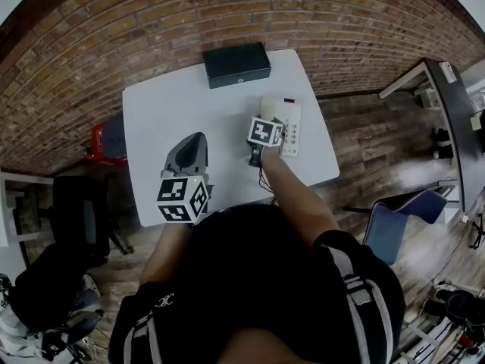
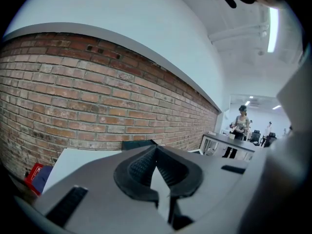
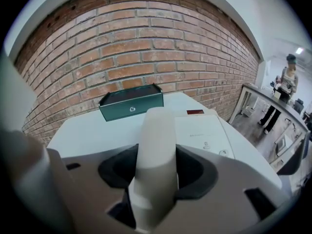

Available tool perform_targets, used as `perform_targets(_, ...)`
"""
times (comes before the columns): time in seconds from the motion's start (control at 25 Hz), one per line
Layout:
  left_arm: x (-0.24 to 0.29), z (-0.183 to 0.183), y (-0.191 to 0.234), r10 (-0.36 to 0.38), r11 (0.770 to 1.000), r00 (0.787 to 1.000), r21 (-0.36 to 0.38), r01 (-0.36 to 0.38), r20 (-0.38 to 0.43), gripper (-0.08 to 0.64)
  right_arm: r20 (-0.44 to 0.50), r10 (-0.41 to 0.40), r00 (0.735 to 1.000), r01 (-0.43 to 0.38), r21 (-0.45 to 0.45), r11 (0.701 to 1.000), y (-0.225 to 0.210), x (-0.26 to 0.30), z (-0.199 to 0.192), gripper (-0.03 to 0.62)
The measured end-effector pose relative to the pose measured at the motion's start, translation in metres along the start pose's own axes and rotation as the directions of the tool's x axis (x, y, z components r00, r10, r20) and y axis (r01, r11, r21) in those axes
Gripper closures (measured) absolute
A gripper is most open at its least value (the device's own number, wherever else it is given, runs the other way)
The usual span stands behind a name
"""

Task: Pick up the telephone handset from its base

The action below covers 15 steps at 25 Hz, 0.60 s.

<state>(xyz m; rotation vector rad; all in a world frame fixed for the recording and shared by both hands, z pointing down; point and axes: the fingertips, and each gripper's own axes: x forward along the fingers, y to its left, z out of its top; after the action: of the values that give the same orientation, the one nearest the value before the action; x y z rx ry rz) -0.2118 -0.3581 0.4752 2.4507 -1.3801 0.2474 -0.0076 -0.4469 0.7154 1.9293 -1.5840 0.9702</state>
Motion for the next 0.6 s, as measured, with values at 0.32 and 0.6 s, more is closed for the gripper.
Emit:
perform_targets(0.32,-0.005,0.002,-0.003,-0.009,1.000,1.000,0.004,0.009,0.014,0.558,-0.006,0.033,0.999,-0.033,0.008,0.999,-0.001,-0.002,-0.001,0.393)
perform_targets(0.6,-0.009,-0.001,-0.006,-0.019,1.000,1.000,0.005,0.019,0.016,0.558,0.044,0.077,0.996,-0.076,-0.005,0.997,0.005,-0.023,0.008,0.394)
